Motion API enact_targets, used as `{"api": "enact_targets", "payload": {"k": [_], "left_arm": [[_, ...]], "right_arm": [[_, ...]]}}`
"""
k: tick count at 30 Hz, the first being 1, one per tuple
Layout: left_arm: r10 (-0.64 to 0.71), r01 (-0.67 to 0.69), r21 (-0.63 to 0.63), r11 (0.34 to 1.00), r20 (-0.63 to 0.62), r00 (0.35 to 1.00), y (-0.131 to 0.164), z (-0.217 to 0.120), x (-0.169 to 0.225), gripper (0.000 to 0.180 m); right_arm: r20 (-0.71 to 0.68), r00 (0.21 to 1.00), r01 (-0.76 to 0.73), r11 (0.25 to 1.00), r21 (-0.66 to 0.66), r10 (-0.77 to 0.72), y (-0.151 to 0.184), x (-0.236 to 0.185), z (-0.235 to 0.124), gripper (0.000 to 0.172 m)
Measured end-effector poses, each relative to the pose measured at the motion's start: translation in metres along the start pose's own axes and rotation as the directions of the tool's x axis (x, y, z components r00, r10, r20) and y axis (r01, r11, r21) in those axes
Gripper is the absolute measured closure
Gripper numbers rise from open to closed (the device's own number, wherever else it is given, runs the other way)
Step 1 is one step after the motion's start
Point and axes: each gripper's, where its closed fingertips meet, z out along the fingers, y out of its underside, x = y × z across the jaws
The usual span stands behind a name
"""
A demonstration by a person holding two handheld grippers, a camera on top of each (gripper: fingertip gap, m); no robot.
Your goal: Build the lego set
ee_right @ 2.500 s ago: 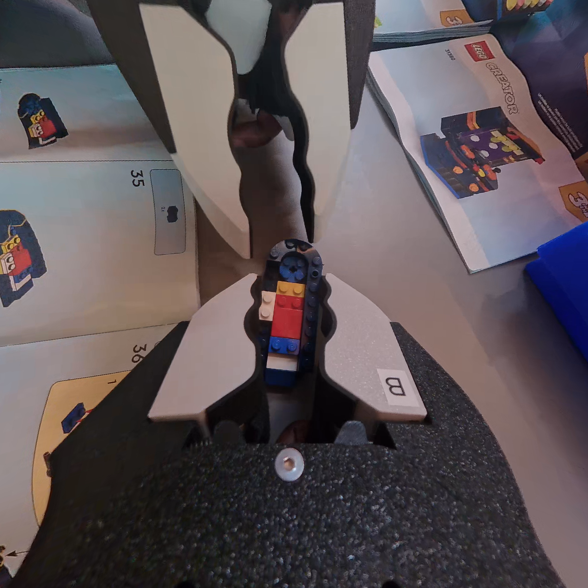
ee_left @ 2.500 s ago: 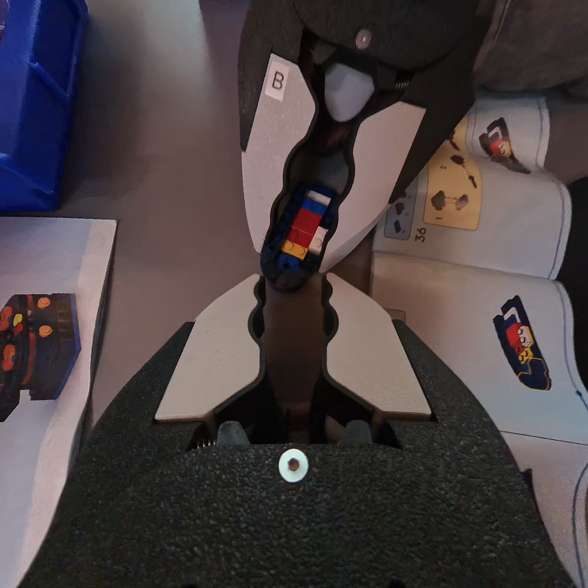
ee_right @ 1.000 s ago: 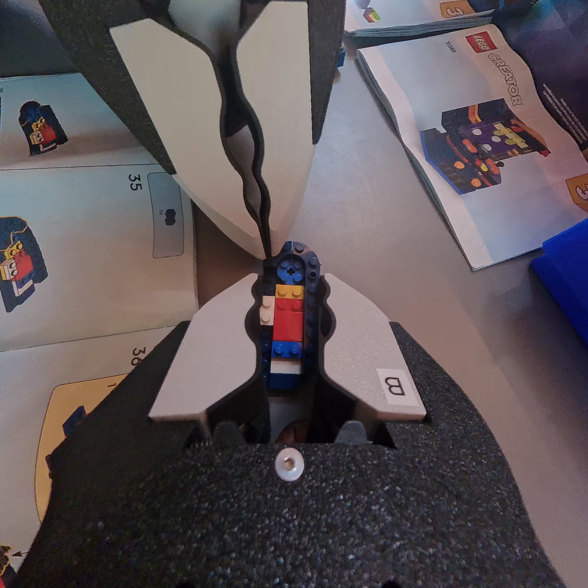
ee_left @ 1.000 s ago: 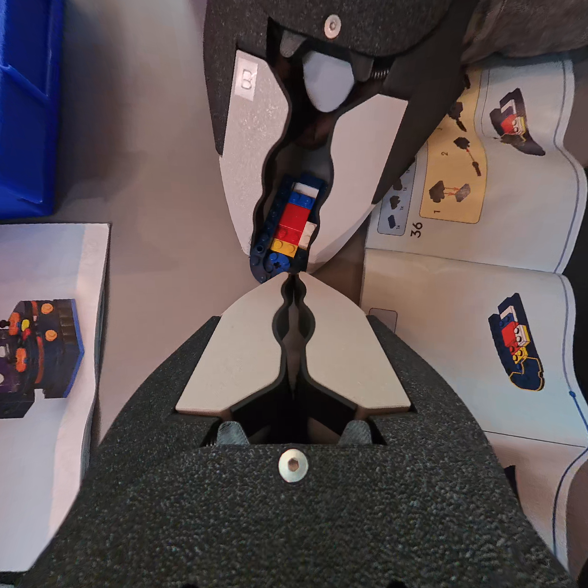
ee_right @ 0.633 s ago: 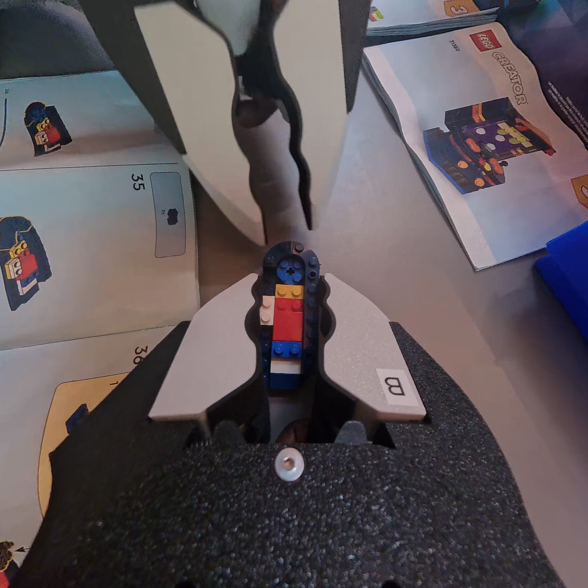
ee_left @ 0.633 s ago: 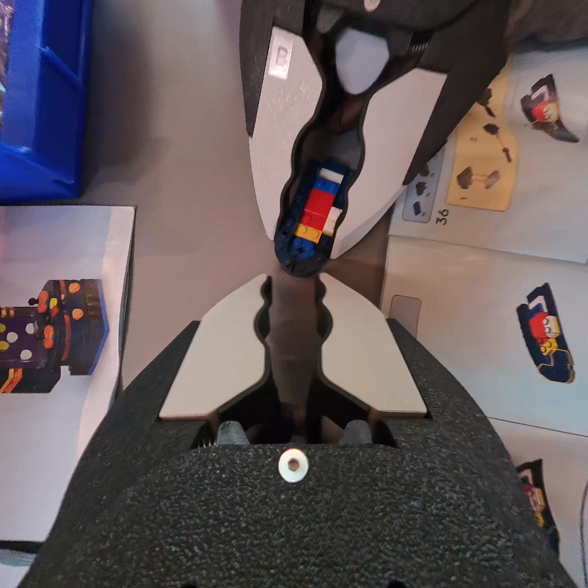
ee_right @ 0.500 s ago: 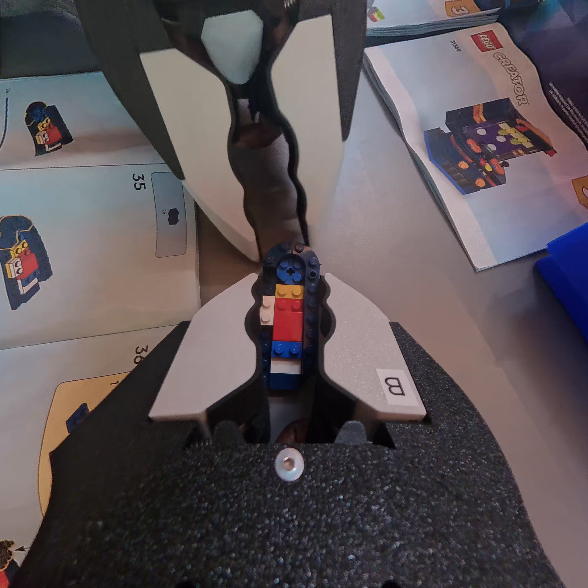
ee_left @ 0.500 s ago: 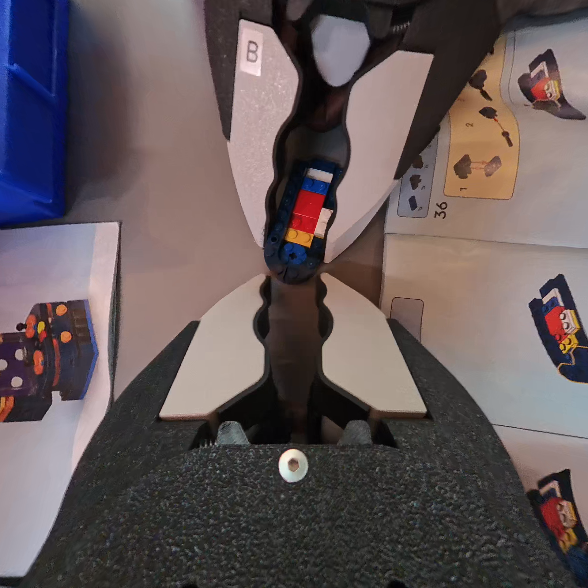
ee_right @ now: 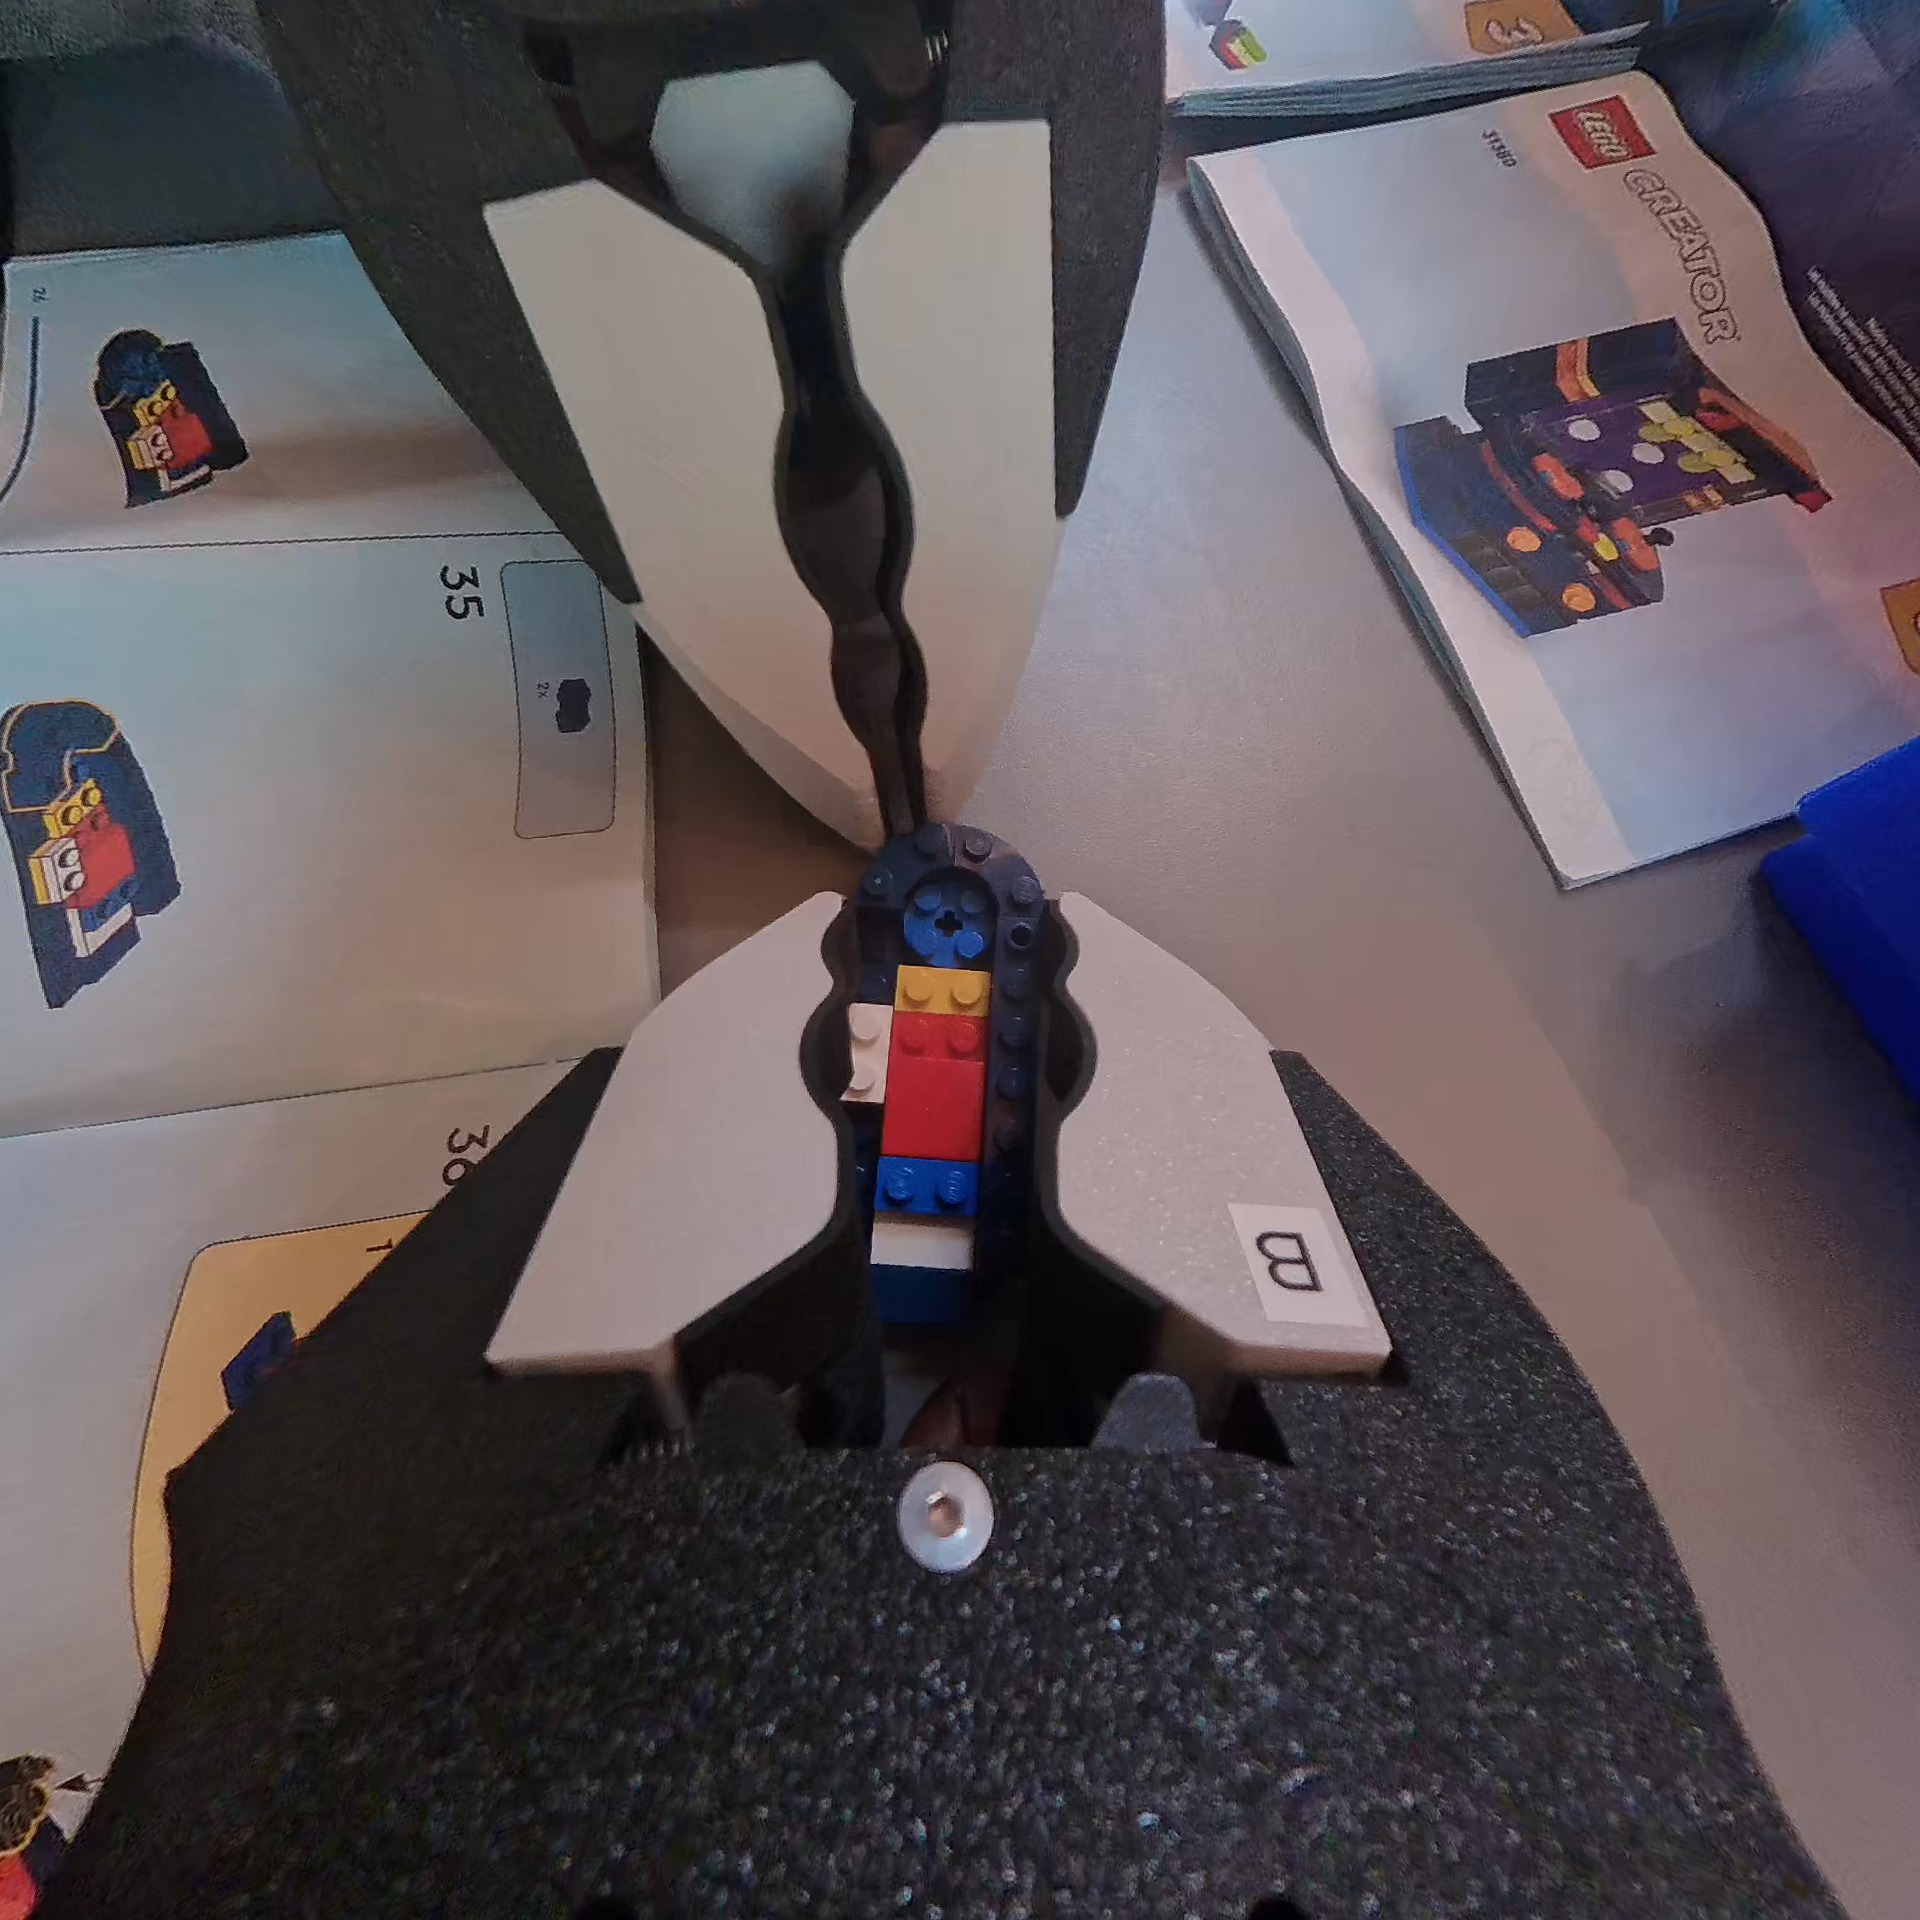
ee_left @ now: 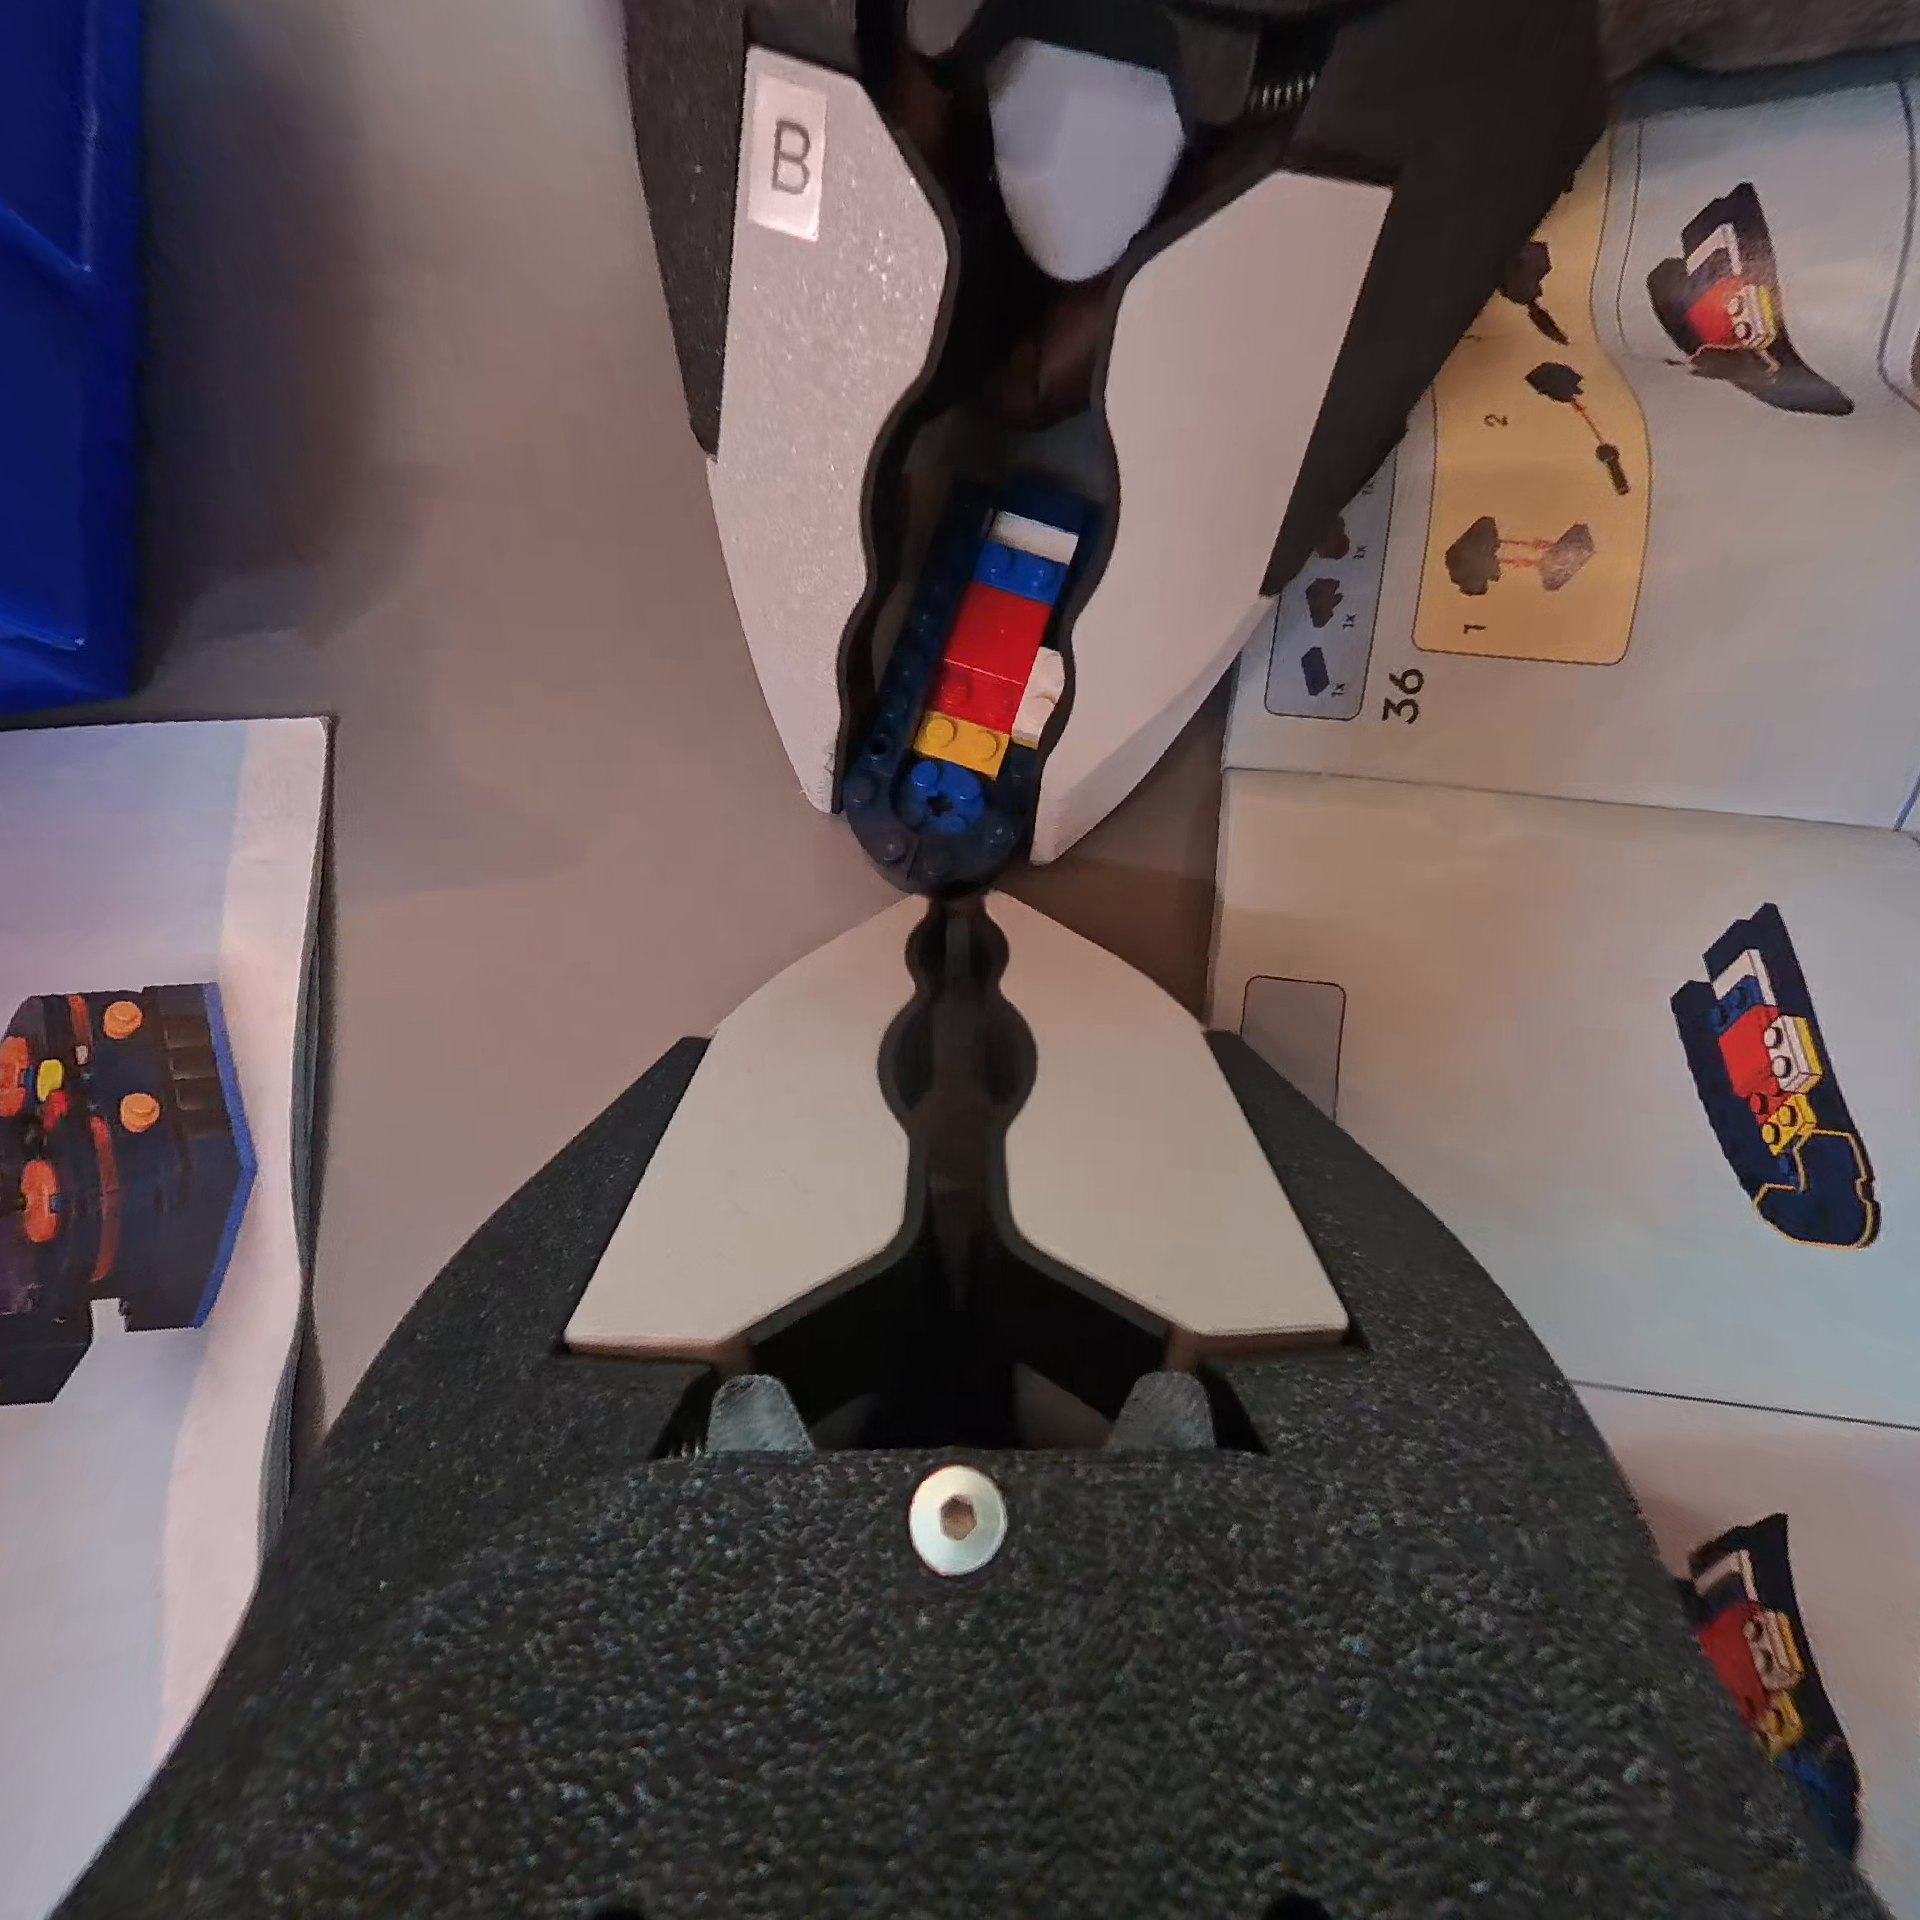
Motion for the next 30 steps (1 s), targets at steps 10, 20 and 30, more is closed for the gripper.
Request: {"api": "enact_targets", "payload": {"k": [10,20,30], "left_arm": [[0.164,-0.173,0.084,0.981,0.107,0.981,-0.017,-0.003,-0.003,0.180],[-0.041,0.031,0.234,0.972,0.040,0.998,-0.032,-0.016,-0.010,0.180],[-0.040,0.038,0.128,0.991,0.012,0.999,-0.012,-0.006,-0.007,0.180]], "right_arm": [[0.009,1.000,0.009,1.000,0.001,-0.009,0.000,-0.002,0.000,0.138],[0.018,1.000,0.016,1.000,0.001,-0.016,0.000,-0.003,0.000,0.138],[0.020,1.000,0.017,1.000,0.001,-0.017,0.000,-0.003,0.000,0.138]]}}
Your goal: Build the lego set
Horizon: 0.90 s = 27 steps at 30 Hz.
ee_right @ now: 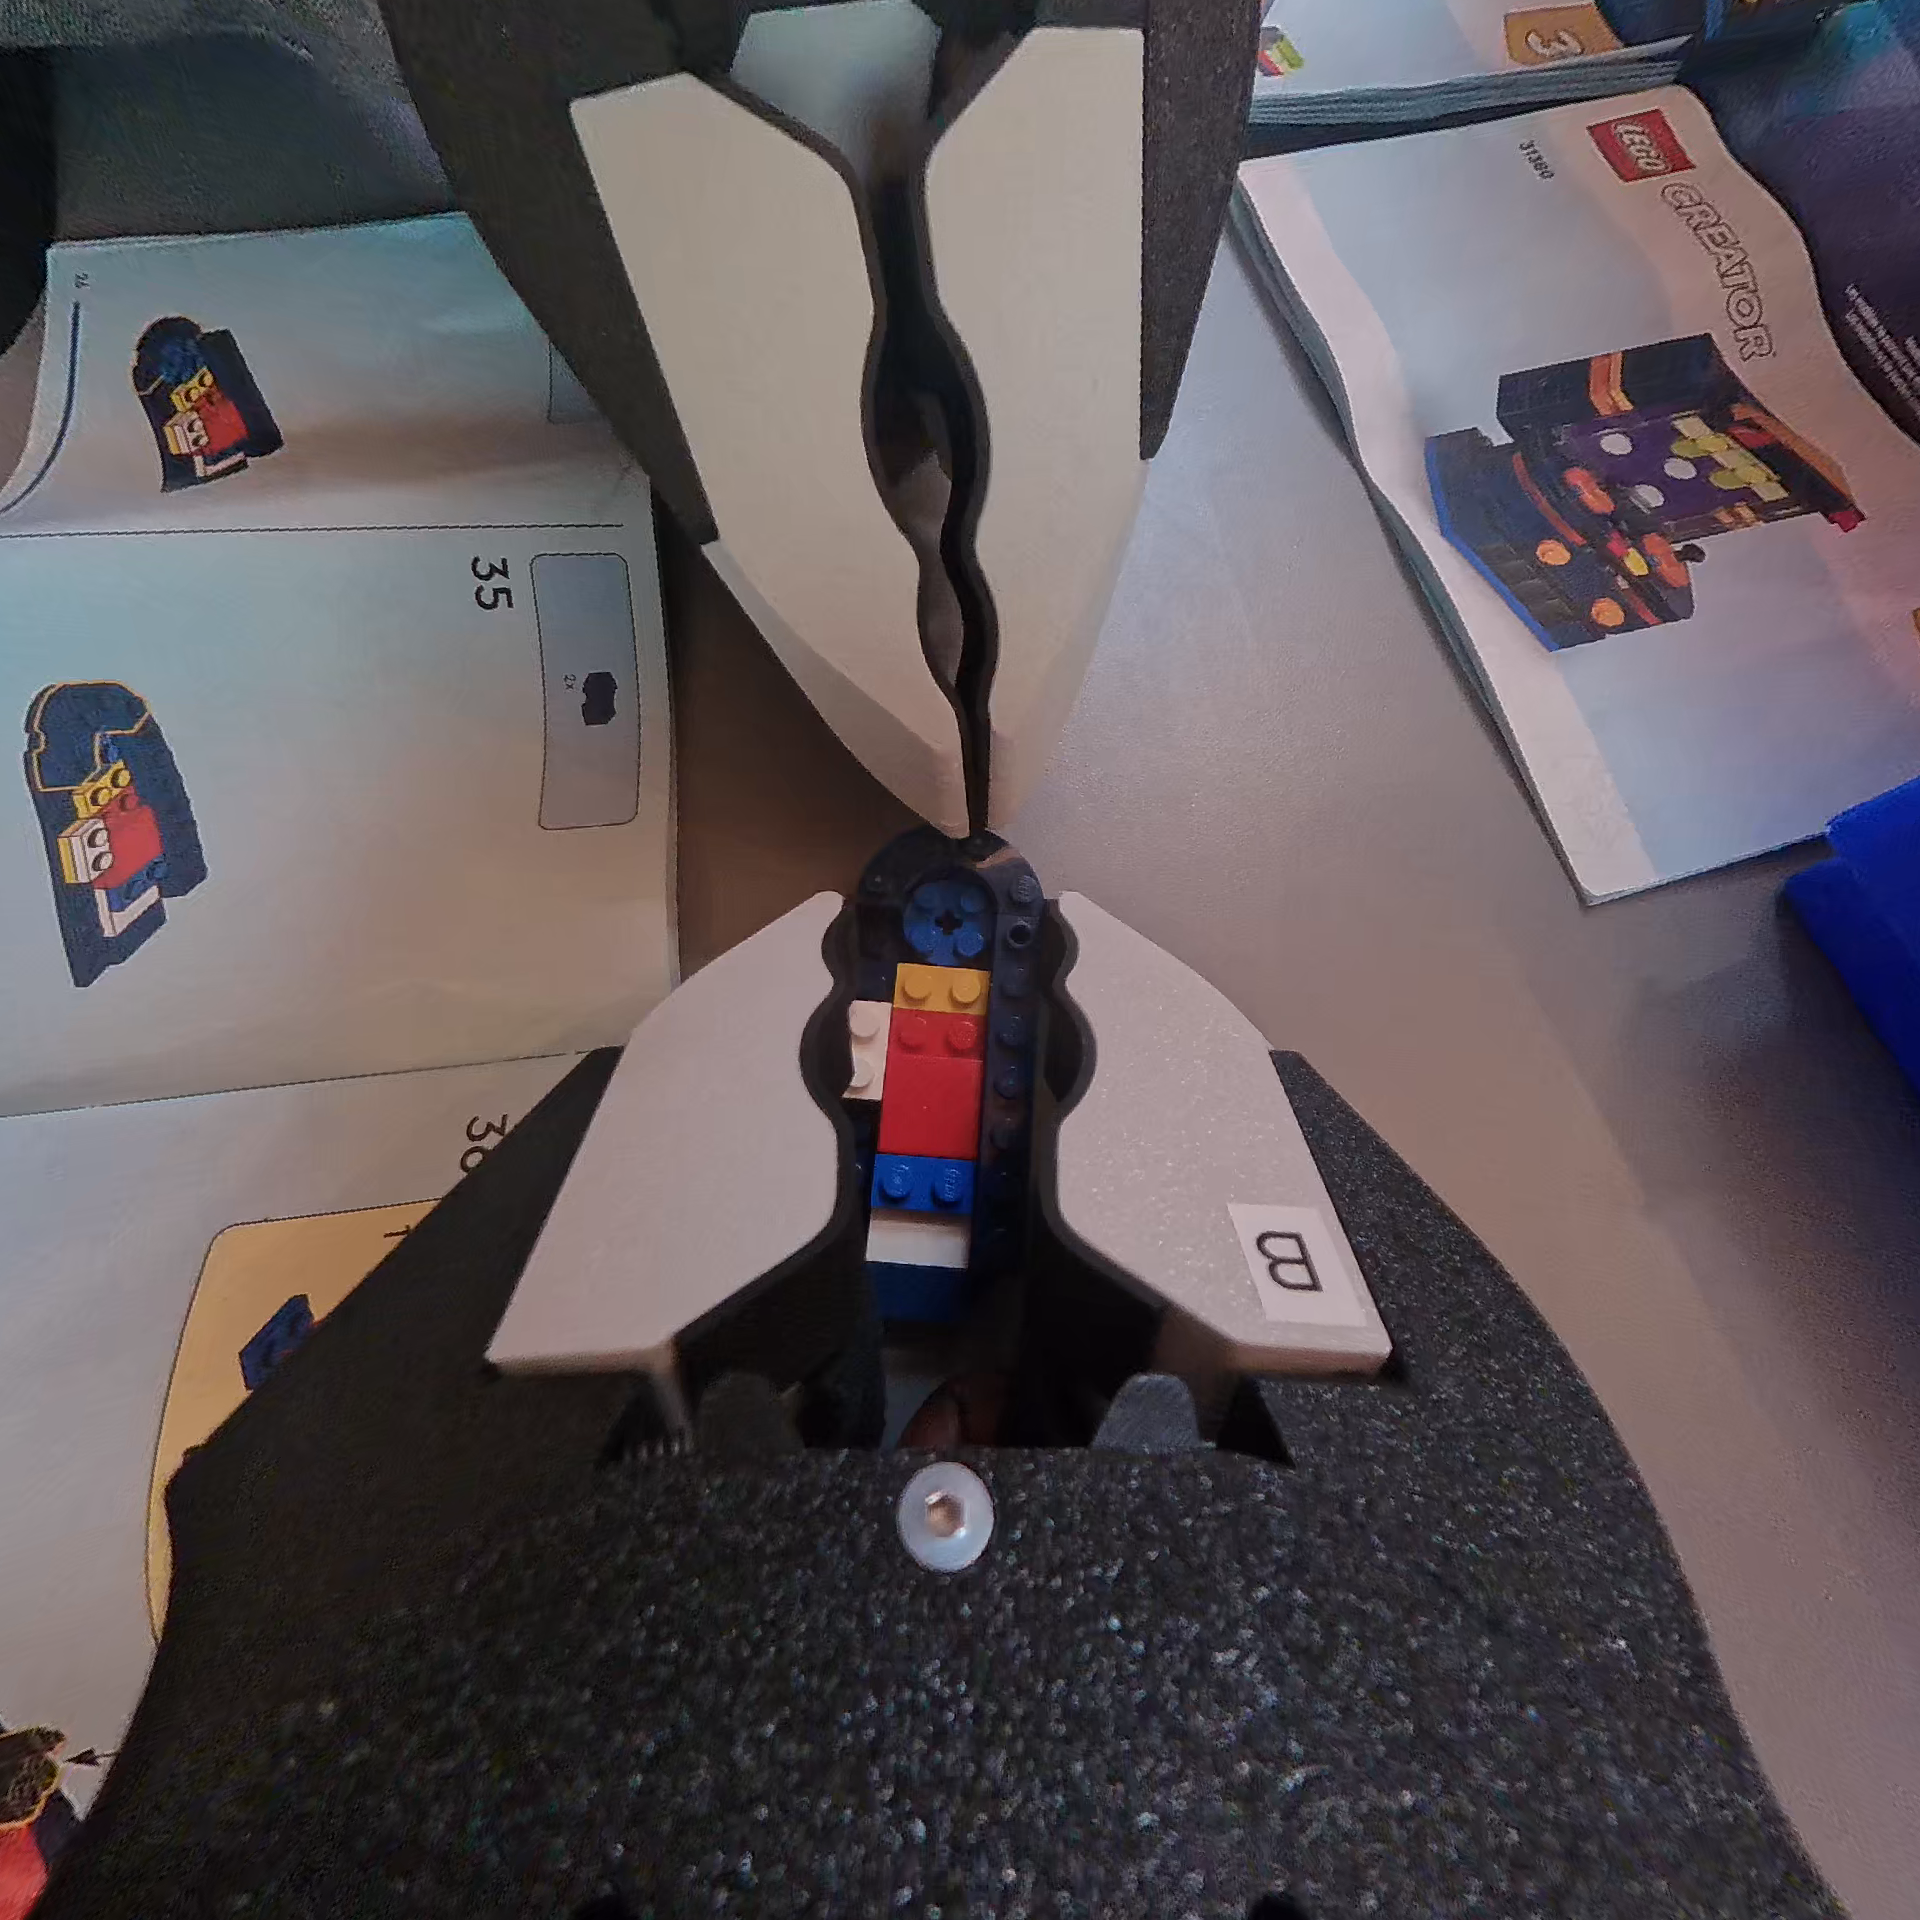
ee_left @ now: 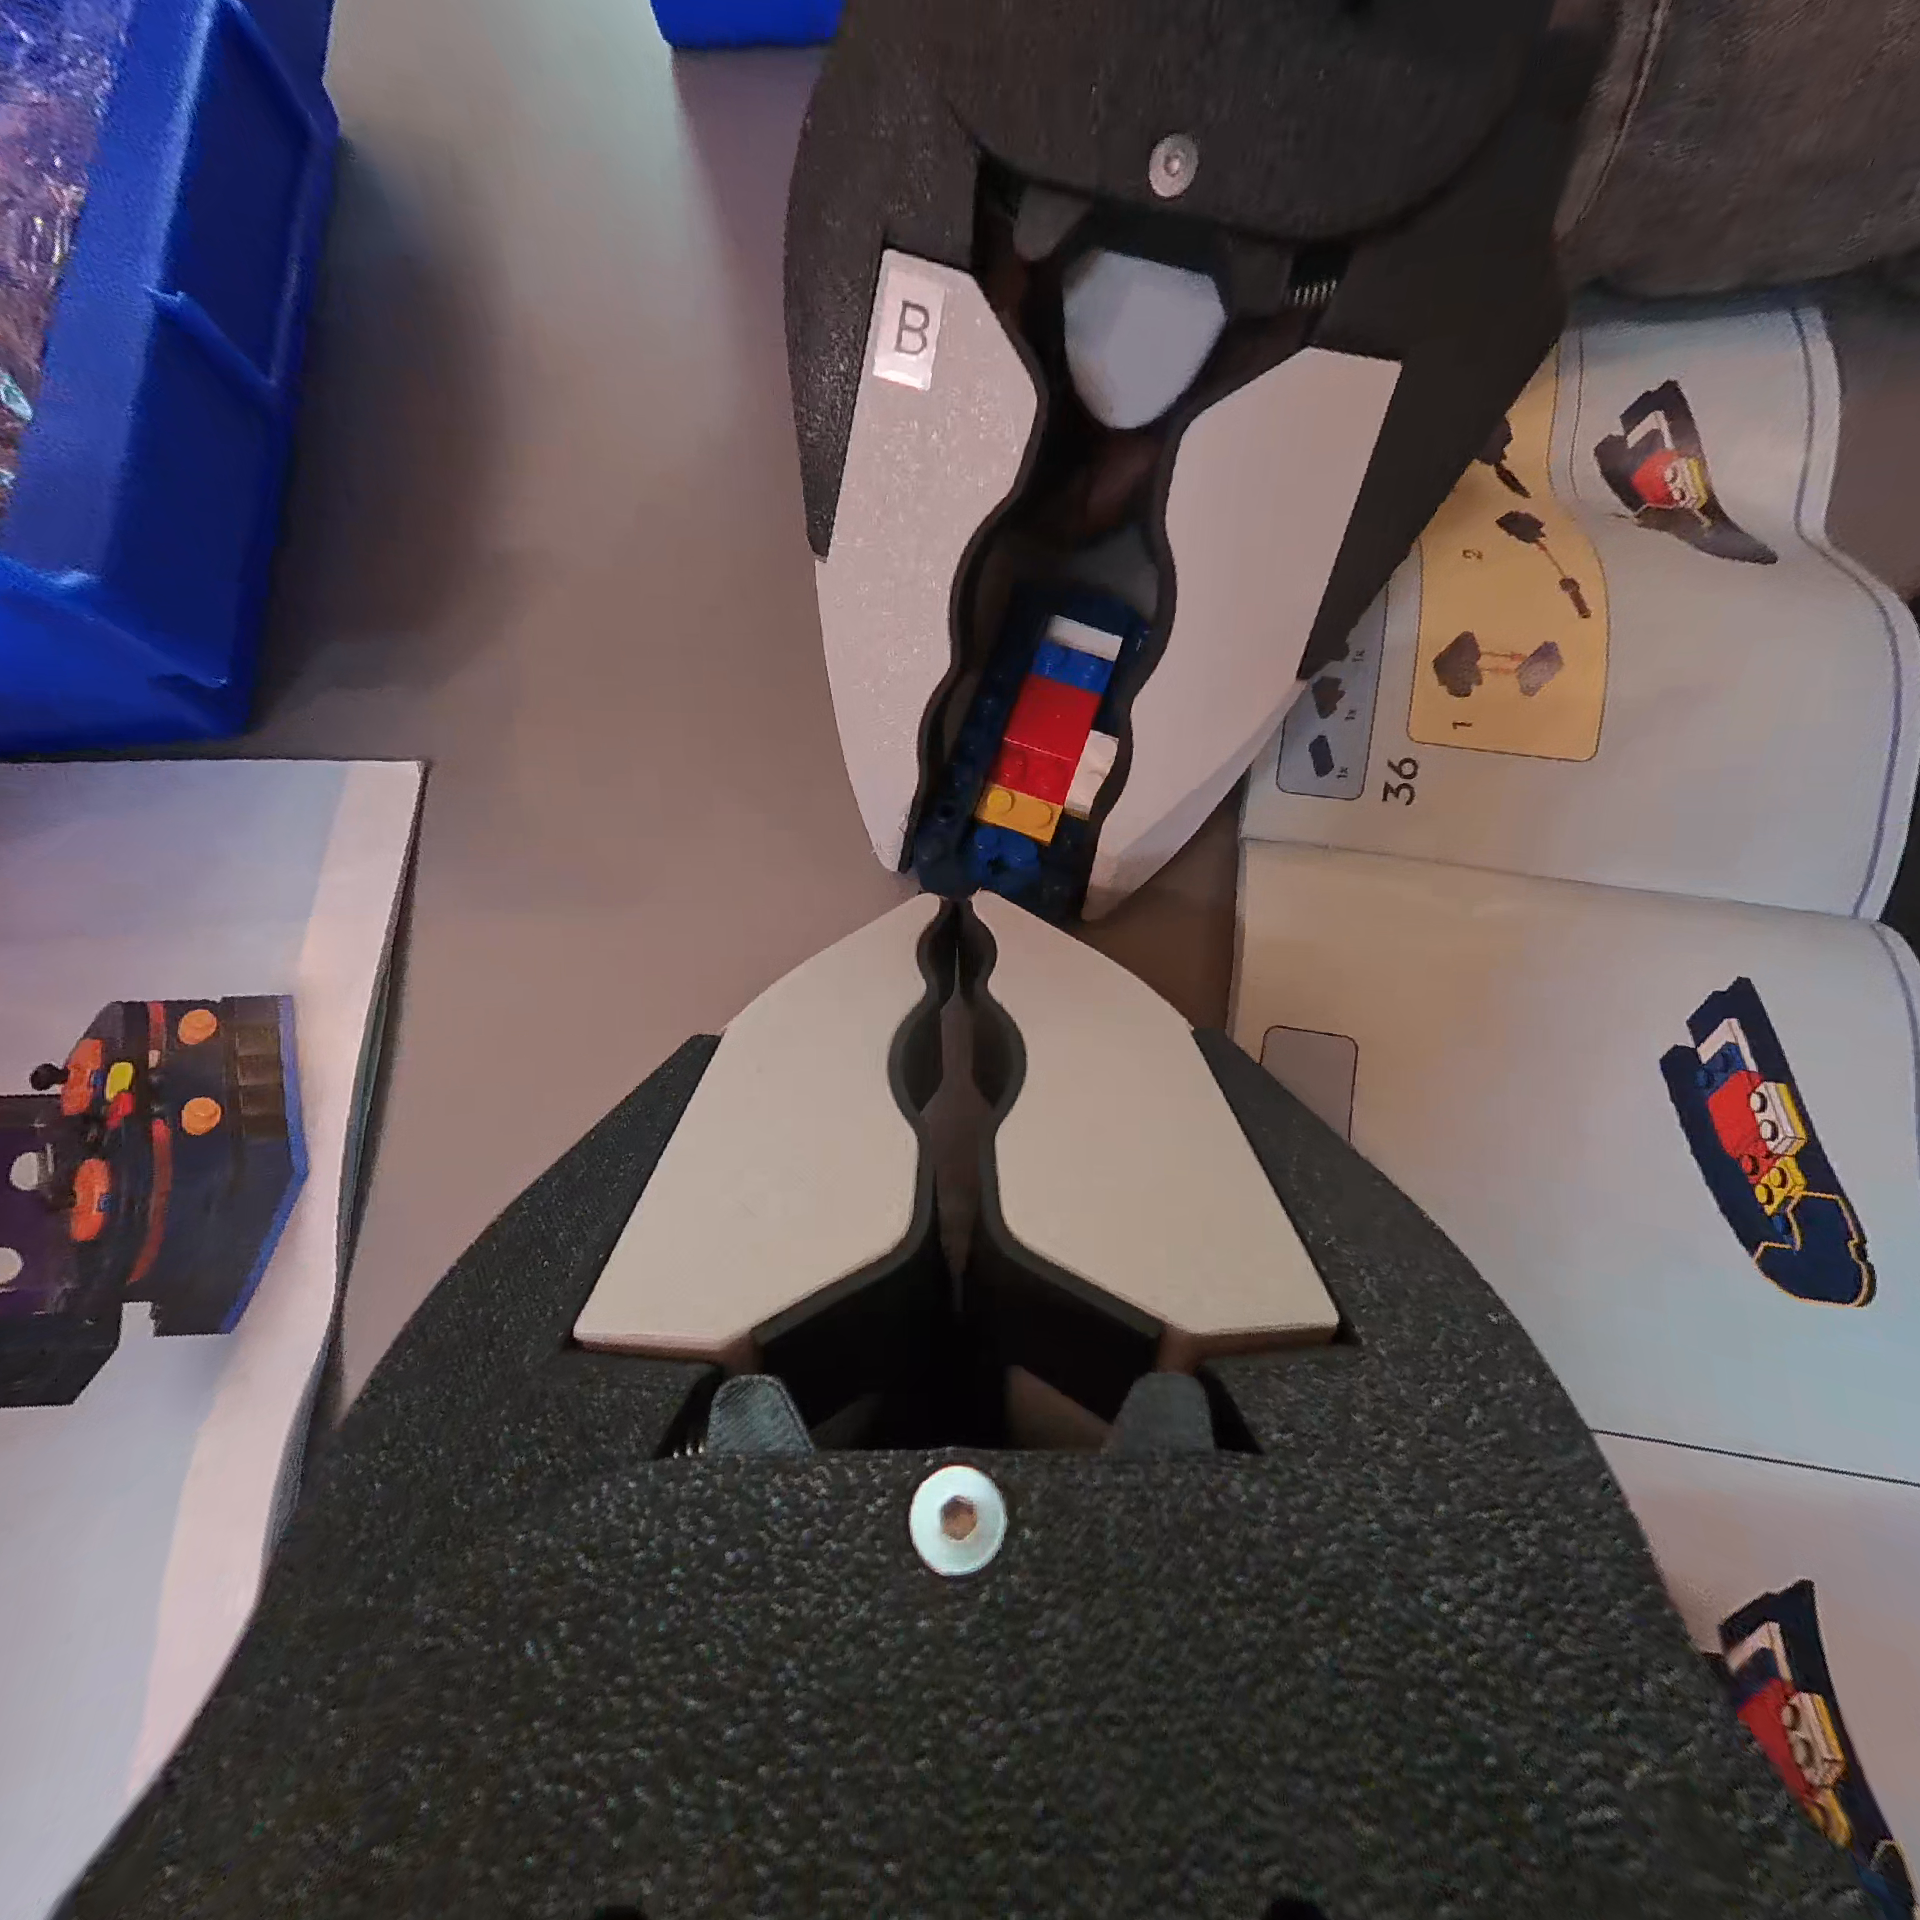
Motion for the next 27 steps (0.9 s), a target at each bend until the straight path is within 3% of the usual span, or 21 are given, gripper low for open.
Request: {"api": "enact_targets", "payload": {"k": [16,18,24,27], "left_arm": [[-0.007,0.008,-0.038,0.999,0.046,0.999,0.0009,0.0002,-0.0001,0.180],[-0.007,0.009,-0.039,0.999,0.046,0.999,0.0009,0.0001,-0.0002,0.180],[0.001,0.001,-0.049,0.999,0.058,0.998,0.0009,0.0002,-0.0004,0.180],[-0.001,0.004,-0.051,0.999,0.059,0.998,0.0009,0.0002,-0.0004,0.180]], "right_arm": [[0.004,1.000,0.000,1.000,0.001,0.000,0.0000,-0.0002,-0.0006,0.138],[0.007,1.000,-0.002,1.000,0.008,0.002,-0.0009,-0.0012,-0.0013,0.118],[-0.045,0.998,0.035,0.998,0.045,-0.033,-0.0084,0.0000,-0.0015,0.137],[-0.066,0.996,0.055,0.998,0.037,-0.053,-0.0082,0.0006,-0.0004,0.139]]}}
